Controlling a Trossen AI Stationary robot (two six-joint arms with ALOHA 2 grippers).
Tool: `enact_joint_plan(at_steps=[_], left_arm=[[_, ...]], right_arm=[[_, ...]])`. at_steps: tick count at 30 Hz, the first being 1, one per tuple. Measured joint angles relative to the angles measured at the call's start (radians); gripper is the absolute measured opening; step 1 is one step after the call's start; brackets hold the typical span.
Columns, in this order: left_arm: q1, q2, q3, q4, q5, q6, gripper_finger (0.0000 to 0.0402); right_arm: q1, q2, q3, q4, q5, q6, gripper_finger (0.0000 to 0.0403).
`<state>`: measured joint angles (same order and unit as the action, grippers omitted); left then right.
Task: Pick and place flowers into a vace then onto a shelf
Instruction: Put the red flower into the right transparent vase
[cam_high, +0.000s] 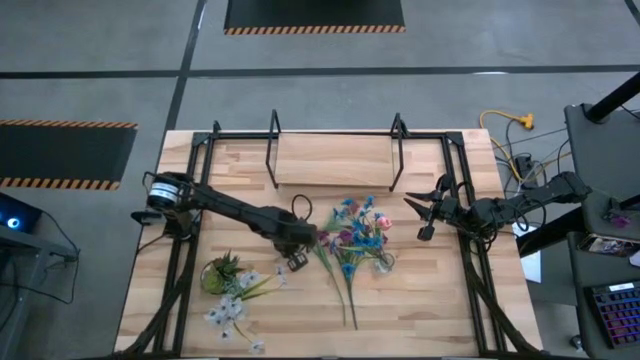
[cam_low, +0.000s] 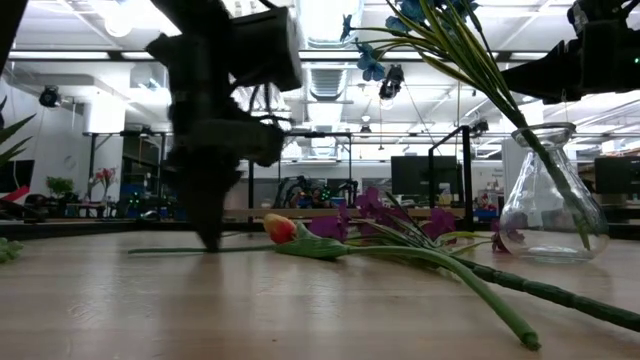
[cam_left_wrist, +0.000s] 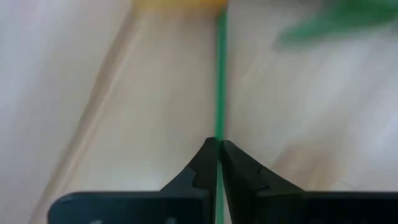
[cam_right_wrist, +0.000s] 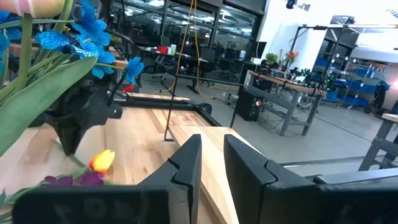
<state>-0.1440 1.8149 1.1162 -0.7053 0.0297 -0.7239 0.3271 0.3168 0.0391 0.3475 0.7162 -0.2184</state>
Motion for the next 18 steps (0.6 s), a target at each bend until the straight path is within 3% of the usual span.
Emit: enact_joint_plan(at_steps=[9,18], left_arm=[[0.0,-0.013,0.01,-0.299,-0.011,-0.079,0.0],[0.0,-0.013,-0.016,-0.305,-0.02,-0.082,0.0]], right_arm=[[0.0,0.0,0.0,-0.001,0.001,-0.001,0.0059],[0.0,0.0,0.0,-0.001,0.001,-0.002,0.0059]])
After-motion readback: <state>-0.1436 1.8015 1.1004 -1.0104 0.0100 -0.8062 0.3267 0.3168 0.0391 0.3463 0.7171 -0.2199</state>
